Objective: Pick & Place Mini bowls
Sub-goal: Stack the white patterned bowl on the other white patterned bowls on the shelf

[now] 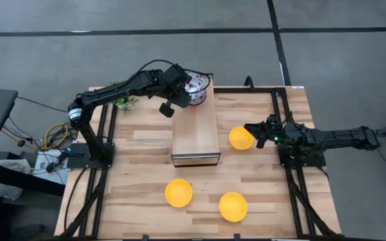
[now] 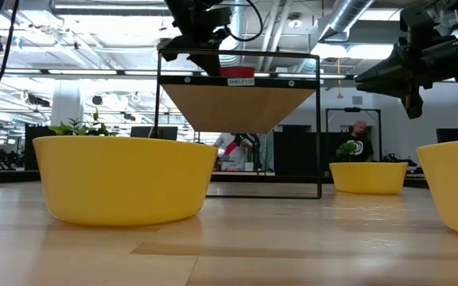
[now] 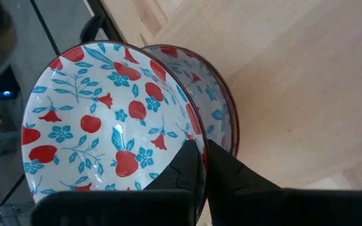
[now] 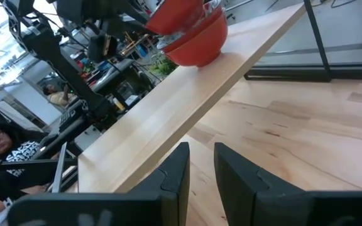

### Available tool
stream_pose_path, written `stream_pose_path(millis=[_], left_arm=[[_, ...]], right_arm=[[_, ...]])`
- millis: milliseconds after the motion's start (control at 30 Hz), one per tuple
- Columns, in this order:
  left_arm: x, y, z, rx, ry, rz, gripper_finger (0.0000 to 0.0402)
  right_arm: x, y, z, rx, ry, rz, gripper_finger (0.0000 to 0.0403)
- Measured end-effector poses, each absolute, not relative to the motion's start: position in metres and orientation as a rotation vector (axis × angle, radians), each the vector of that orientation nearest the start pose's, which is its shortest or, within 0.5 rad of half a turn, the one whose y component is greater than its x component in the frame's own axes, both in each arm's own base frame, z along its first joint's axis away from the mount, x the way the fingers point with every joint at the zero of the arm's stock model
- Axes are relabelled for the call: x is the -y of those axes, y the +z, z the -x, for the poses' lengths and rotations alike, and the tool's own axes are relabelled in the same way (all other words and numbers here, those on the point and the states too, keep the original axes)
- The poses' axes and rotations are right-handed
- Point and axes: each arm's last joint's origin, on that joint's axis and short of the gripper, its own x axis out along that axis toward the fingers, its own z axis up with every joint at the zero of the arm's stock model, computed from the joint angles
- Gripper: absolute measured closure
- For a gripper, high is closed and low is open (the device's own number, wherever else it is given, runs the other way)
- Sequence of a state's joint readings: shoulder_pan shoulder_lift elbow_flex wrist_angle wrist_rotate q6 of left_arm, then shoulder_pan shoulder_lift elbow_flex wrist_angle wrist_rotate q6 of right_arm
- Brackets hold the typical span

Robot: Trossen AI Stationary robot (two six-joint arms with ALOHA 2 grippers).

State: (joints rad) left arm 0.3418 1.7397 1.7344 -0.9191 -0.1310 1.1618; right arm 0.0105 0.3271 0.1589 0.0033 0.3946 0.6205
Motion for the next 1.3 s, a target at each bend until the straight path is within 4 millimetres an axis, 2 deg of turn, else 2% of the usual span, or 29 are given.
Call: stream_pose_path(millis=[300,533,867,1300], left_arm=[[-0.119,0.343,-0.345,-1.058,-0.207,-0.925,0.0394],[-0.122,0.343,-0.345,-1.067,-0.187,-0.928,0.0394],[-0.126,0.331,-0.353,-1.088,-0.203,-0.919,0.0394],[-0.126,0.331,-0.353,-1.093,-0.198,-0.920,0.0392]], right_arm=[[0.010,0.191,-0.115,-0.041,-0.423,-0.577,0.0339],[0.010,0.191,-0.115,-0.041,-0.424,-0.577,0.0339],[0.010,0.191,-0.115,-0.041,-0.423,-0.577,0.0339],[0.010,0.191,-0.115,-0.042,-0.423,-0.575,0.0339]])
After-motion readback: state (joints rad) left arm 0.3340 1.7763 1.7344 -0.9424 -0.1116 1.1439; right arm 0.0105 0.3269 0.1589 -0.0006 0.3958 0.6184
